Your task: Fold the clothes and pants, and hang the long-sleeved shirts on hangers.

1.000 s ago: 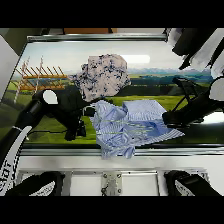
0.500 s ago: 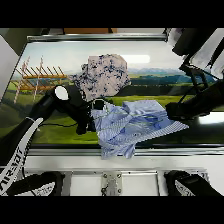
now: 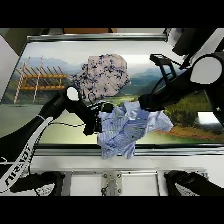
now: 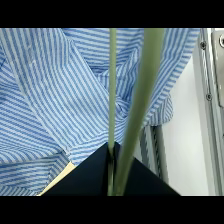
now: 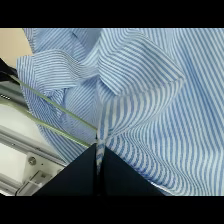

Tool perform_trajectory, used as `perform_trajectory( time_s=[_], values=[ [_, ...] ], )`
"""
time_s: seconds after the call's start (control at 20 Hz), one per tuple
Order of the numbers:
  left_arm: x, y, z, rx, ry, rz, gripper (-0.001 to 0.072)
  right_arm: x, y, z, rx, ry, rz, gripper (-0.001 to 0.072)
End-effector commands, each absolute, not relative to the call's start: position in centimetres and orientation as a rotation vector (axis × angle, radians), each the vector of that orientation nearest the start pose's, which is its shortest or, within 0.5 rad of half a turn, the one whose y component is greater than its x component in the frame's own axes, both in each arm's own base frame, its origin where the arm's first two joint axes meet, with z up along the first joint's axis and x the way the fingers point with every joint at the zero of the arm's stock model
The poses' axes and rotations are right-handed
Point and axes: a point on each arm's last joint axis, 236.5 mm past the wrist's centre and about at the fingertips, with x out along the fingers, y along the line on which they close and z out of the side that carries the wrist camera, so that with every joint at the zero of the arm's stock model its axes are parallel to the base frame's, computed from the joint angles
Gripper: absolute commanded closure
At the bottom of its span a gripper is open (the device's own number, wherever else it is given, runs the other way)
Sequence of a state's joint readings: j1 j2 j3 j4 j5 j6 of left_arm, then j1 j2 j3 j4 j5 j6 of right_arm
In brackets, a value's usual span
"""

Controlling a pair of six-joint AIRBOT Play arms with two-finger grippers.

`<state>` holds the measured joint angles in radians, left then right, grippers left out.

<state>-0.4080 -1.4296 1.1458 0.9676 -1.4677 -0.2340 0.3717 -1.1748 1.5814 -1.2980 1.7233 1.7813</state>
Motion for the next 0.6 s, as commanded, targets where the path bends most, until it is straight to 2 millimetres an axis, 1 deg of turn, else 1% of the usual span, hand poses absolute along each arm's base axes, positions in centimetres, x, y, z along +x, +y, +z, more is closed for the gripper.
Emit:
perform_trajectory(
  time_s=[0.0,0.05,0.1,0.15,0.25,0.3,0.4,0.55],
  values=[
    [23.4,-24.9,-1.2,0.677,1.022,-1.697,0.0697,28.6,20.9,16.6,0.074,1.319,0.483,0.0699],
    [23.4,-24.9,-1.2,0.677,1.022,-1.698,0.0697,28.8,23.4,16.6,0.097,1.290,0.514,0.0699],
    [23.4,-24.9,-1.2,0.677,1.021,-1.697,0.0697,28.5,27.4,17.2,0.177,1.265,0.606,0.0699],
    [23.4,-24.9,-1.2,0.677,1.021,-1.697,0.0697,28.4,28.6,16.9,0.198,1.275,0.624,0.0699],
    [23.4,-24.9,-1.2,0.676,1.022,-1.697,0.0697,28.3,29.6,16.3,0.209,1.294,0.626,0.0699],
    [23.4,-24.9,-1.2,0.676,1.022,-1.698,0.0697,28.1,30.1,15.7,0.208,1.316,0.622,0.0699],
    [23.4,-24.9,-1.2,0.675,1.022,-1.698,0.0697,27.9,30.6,15.0,0.197,1.336,0.627,0.0699],
    [23.4,-24.9,-1.2,0.675,1.023,-1.699,0.0697,27.8,30.9,14.6,0.196,1.349,0.623,0.0698]
  ],
)
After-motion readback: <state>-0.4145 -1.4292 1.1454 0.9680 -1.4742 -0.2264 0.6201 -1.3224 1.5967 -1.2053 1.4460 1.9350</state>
